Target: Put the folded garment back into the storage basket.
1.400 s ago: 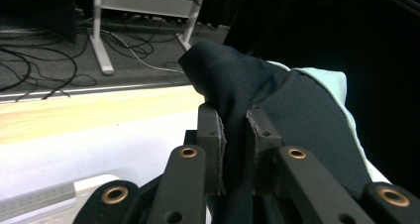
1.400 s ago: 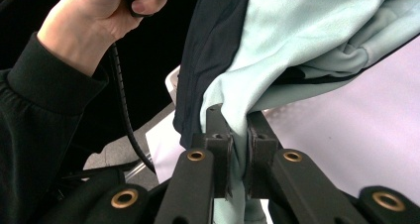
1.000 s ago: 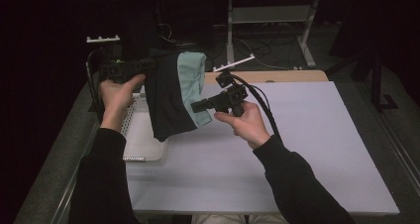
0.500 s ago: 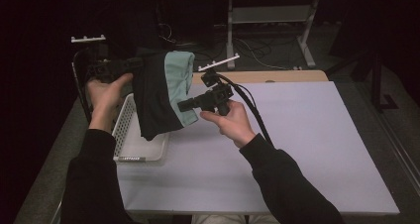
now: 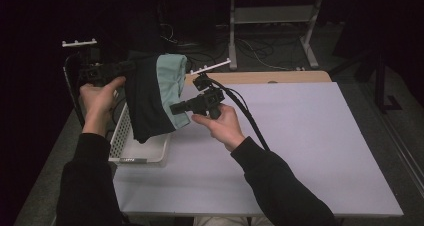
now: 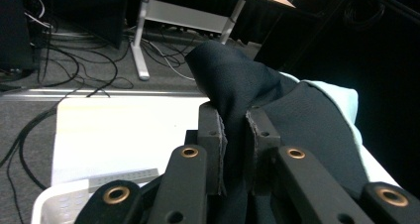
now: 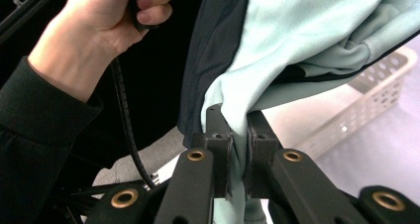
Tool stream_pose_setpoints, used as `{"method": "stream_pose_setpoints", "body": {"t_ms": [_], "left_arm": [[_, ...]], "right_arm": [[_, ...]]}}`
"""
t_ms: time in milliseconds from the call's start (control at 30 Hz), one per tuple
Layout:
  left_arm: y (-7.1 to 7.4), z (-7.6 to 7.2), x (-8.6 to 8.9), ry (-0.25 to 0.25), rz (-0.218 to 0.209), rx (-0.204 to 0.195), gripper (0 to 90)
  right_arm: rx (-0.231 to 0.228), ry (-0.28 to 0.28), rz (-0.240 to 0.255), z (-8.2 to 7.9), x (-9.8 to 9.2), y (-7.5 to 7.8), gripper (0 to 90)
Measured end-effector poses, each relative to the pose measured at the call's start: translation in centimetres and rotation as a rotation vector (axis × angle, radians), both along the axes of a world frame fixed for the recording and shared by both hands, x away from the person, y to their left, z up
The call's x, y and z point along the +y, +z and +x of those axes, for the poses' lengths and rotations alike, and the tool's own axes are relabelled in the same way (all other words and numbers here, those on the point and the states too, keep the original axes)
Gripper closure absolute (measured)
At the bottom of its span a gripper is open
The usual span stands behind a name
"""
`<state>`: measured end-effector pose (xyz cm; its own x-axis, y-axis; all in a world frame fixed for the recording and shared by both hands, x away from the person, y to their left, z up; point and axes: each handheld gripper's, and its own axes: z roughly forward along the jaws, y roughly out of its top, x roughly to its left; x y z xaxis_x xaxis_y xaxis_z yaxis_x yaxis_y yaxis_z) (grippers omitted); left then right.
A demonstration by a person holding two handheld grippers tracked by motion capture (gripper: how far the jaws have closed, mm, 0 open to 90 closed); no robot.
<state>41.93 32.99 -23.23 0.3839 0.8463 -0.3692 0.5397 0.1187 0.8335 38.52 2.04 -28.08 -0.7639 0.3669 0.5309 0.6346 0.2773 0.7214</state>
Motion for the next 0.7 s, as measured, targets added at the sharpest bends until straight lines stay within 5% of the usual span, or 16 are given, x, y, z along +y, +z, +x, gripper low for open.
{"method": "stream_pose_setpoints", "body": {"t_ms": [700], "left_arm": [[-1.8, -0.3, 2.8, 0.066, 0.009, 0.018, 79.1]], "right_arm": [[0.006, 0.015, 0.022, 0.1, 3.4, -1.9, 82.0]]}}
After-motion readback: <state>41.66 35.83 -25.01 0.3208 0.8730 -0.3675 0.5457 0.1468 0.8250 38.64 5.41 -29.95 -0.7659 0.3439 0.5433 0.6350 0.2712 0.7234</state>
